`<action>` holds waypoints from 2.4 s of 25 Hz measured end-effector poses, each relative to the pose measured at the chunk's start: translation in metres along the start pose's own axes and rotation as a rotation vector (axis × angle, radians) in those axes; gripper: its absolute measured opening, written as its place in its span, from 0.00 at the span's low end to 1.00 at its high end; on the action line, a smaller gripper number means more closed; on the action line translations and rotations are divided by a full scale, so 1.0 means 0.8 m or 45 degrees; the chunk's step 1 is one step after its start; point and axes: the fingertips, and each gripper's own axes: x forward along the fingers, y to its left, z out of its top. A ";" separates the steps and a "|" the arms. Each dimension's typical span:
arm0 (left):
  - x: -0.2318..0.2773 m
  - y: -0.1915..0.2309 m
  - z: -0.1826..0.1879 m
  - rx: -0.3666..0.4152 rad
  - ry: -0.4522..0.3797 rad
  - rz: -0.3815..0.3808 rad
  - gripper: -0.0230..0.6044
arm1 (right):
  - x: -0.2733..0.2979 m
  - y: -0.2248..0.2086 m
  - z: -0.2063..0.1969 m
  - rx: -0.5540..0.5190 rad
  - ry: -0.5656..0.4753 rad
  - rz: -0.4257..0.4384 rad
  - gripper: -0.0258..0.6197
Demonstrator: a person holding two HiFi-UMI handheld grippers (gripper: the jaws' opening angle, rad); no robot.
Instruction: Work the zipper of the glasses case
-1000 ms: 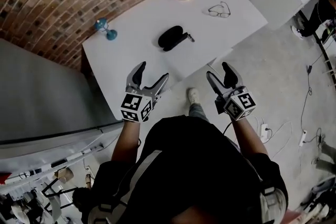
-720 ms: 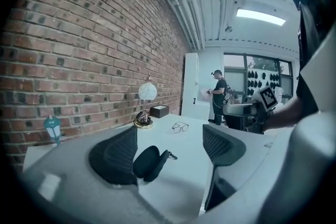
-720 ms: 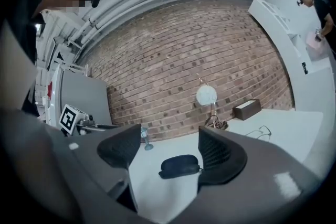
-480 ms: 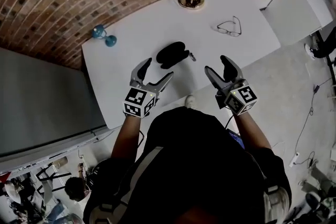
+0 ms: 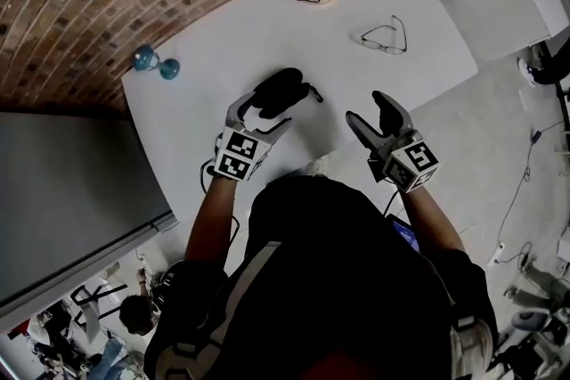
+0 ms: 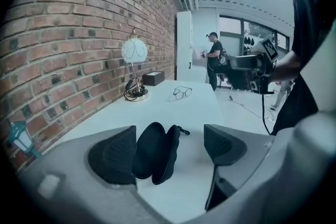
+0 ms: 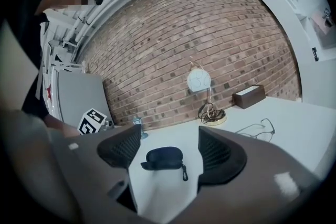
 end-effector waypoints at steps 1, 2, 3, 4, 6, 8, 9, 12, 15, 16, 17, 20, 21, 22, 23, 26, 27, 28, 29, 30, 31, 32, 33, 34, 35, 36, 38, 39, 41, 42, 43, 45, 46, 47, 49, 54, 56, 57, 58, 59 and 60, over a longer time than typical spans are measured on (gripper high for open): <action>0.006 0.002 -0.005 0.022 0.025 -0.007 0.69 | 0.003 0.000 -0.004 0.008 0.013 -0.007 0.57; 0.011 0.004 -0.011 0.037 0.049 -0.016 0.70 | 0.007 0.001 -0.008 0.017 0.027 -0.015 0.57; 0.015 0.007 -0.018 0.046 0.075 -0.027 0.71 | 0.010 0.003 -0.013 0.025 0.040 -0.021 0.57; 0.020 0.010 -0.026 0.054 0.104 -0.040 0.72 | 0.013 0.006 -0.016 0.033 0.050 -0.026 0.57; 0.032 0.017 -0.043 0.087 0.168 -0.062 0.75 | 0.019 0.013 -0.021 0.045 0.065 -0.033 0.57; 0.044 0.026 -0.058 0.127 0.229 -0.084 0.80 | 0.025 0.017 -0.024 0.054 0.079 -0.041 0.57; 0.050 0.029 -0.064 0.139 0.255 -0.098 0.82 | 0.028 0.017 -0.027 0.060 0.087 -0.050 0.57; 0.066 0.035 -0.076 0.136 0.301 -0.153 0.86 | 0.030 0.019 -0.034 0.082 0.104 -0.081 0.57; 0.080 0.039 -0.085 0.121 0.338 -0.200 0.87 | 0.033 0.019 -0.041 0.094 0.124 -0.105 0.57; 0.083 0.041 -0.088 0.119 0.347 -0.208 0.87 | 0.034 0.019 -0.043 0.099 0.130 -0.112 0.57; 0.086 0.042 -0.090 0.117 0.353 -0.214 0.87 | 0.035 0.019 -0.044 0.104 0.134 -0.117 0.57; 0.093 0.046 -0.096 0.103 0.365 -0.234 0.87 | 0.036 0.018 -0.048 0.114 0.142 -0.134 0.57; 0.096 0.046 -0.098 0.096 0.367 -0.246 0.87 | 0.036 0.017 -0.049 0.118 0.145 -0.140 0.57; 0.097 0.046 -0.100 0.086 0.375 -0.260 0.87 | 0.037 0.016 -0.050 0.123 0.149 -0.145 0.57; 0.098 0.045 -0.101 0.078 0.391 -0.273 0.87 | 0.037 0.015 -0.051 0.128 0.153 -0.148 0.57; 0.099 0.043 -0.105 0.067 0.428 -0.294 0.87 | 0.038 0.015 -0.054 0.139 0.164 -0.152 0.57; 0.100 0.043 -0.107 0.067 0.433 -0.298 0.87 | 0.039 0.016 -0.056 0.142 0.169 -0.152 0.57; 0.101 0.043 -0.110 0.069 0.437 -0.299 0.87 | 0.040 0.017 -0.058 0.143 0.173 -0.151 0.57; 0.102 0.043 -0.112 0.071 0.440 -0.299 0.87 | 0.041 0.018 -0.060 0.144 0.177 -0.149 0.57; 0.103 0.043 -0.113 0.072 0.440 -0.299 0.87 | 0.042 0.019 -0.061 0.144 0.181 -0.147 0.57; 0.103 0.043 -0.113 0.072 0.438 -0.298 0.87 | 0.043 0.019 -0.063 0.142 0.187 -0.145 0.57; 0.103 0.043 -0.112 0.072 0.436 -0.297 0.87 | 0.043 0.019 -0.064 0.141 0.192 -0.142 0.57; 0.102 0.043 -0.111 0.074 0.433 -0.294 0.86 | 0.044 0.019 -0.065 0.141 0.199 -0.140 0.57; 0.101 0.043 -0.109 0.078 0.428 -0.288 0.85 | 0.045 0.018 -0.067 0.141 0.208 -0.138 0.57; 0.099 0.043 -0.107 0.084 0.422 -0.281 0.82 | 0.047 0.017 -0.070 0.140 0.219 -0.135 0.56; 0.097 0.043 -0.105 0.091 0.415 -0.272 0.78 | 0.048 0.016 -0.074 0.139 0.231 -0.133 0.56; 0.093 0.042 -0.102 0.107 0.399 -0.256 0.71 | 0.052 0.014 -0.082 0.141 0.256 -0.126 0.56; 0.092 0.041 -0.102 0.113 0.389 -0.251 0.68 | 0.054 0.014 -0.085 0.144 0.266 -0.121 0.55; 0.091 0.037 -0.102 0.120 0.374 -0.249 0.63 | 0.058 0.014 -0.091 0.149 0.284 -0.109 0.55; 0.090 0.035 -0.102 0.122 0.372 -0.251 0.60 | 0.060 0.015 -0.093 0.151 0.293 -0.102 0.54; 0.089 0.032 -0.100 0.128 0.370 -0.253 0.59 | 0.061 0.016 -0.096 0.150 0.303 -0.094 0.54; 0.087 0.025 -0.096 0.149 0.370 -0.259 0.57 | 0.065 0.016 -0.102 0.133 0.331 -0.077 0.54; 0.086 0.022 -0.095 0.162 0.372 -0.262 0.56 | 0.068 0.016 -0.107 0.113 0.351 -0.068 0.53; 0.086 0.020 -0.094 0.174 0.372 -0.266 0.55 | 0.070 0.015 -0.111 0.083 0.376 -0.058 0.53; 0.085 0.016 -0.091 0.195 0.365 -0.271 0.50 | 0.076 0.015 -0.121 0.002 0.435 -0.028 0.53; 0.079 0.010 -0.091 0.244 0.376 -0.290 0.44 | 0.099 0.023 -0.145 -0.330 0.617 0.131 0.54; 0.075 0.008 -0.091 0.266 0.384 -0.302 0.42 | 0.107 0.026 -0.160 -0.509 0.709 0.212 0.54; 0.074 0.007 -0.091 0.280 0.389 -0.310 0.42 | 0.111 0.027 -0.169 -0.597 0.756 0.252 0.54; 0.072 0.006 -0.092 0.295 0.394 -0.317 0.42 | 0.114 0.029 -0.178 -0.682 0.798 0.292 0.54; 0.070 0.004 -0.093 0.310 0.398 -0.324 0.42 | 0.119 0.030 -0.185 -0.756 0.832 0.331 0.54; 0.068 0.002 -0.093 0.323 0.400 -0.330 0.42 | 0.123 0.031 -0.192 -0.812 0.859 0.368 0.54</action>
